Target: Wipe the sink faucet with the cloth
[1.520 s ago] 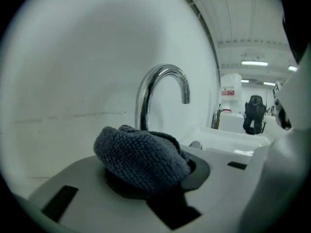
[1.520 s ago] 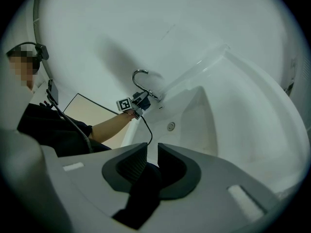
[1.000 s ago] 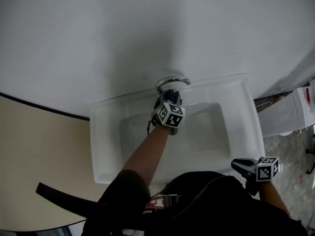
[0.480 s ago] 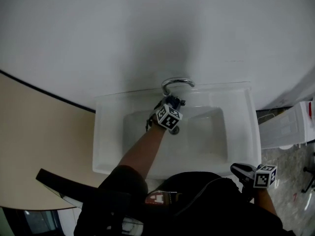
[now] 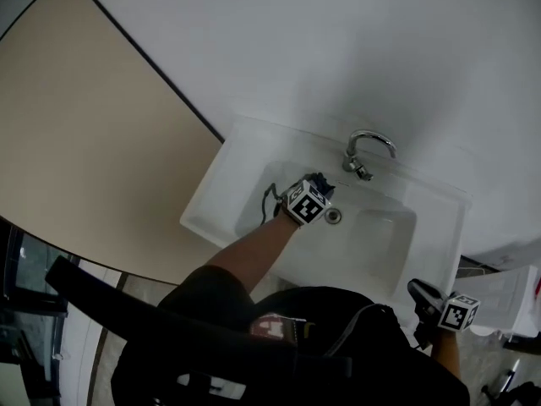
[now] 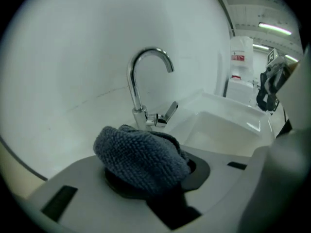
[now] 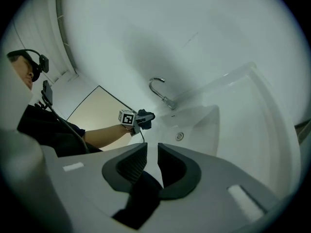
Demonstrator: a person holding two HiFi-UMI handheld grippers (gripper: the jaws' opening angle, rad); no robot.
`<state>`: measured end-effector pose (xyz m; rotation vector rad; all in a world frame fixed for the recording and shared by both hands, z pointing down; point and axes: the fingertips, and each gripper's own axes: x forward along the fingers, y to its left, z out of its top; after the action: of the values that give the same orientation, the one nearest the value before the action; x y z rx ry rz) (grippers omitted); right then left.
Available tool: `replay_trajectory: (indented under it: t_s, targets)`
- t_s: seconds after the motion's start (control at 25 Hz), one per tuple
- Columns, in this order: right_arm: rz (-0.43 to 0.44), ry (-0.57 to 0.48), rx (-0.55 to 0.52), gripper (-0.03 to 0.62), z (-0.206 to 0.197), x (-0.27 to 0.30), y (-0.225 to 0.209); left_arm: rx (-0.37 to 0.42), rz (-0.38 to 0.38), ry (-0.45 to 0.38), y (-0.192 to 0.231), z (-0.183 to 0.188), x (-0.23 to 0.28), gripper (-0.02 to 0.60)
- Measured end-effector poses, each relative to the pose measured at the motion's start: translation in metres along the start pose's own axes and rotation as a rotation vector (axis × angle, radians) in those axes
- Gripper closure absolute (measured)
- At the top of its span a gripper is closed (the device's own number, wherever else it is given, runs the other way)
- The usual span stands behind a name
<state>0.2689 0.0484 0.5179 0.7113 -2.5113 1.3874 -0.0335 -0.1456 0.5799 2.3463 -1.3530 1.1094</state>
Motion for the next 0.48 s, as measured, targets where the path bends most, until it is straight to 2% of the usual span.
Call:
replay_trajectory:
  t_s: [0.16, 0.28, 0.36, 0.48]
  targets:
    - [0.039, -0.014, -0.163, 0.526, 0.042, 0.029, 0.023, -0.094, -0.054, -0.119, -0.014, 0.021, -0.045, 0.469]
    - [0.114, -0.007, -0.338, 0.525, 0.069, 0.069, 0.070, -0.174, -0.181, -0.239, -0.018, 0.042, -0.081, 0.469]
    - [0.162, -0.010, -0.556, 0.525, 0.085, 0.092, 0.115, -0.301, -0.373, -0.358, -0.020, 0.068, -0.109, 0.469]
    - [0.199, -0.052, -0.967, 0.492, 0.107, 0.125, 0.189, -0.502, -0.744, -0.510, -0.021, 0.103, -0.152, 0.469]
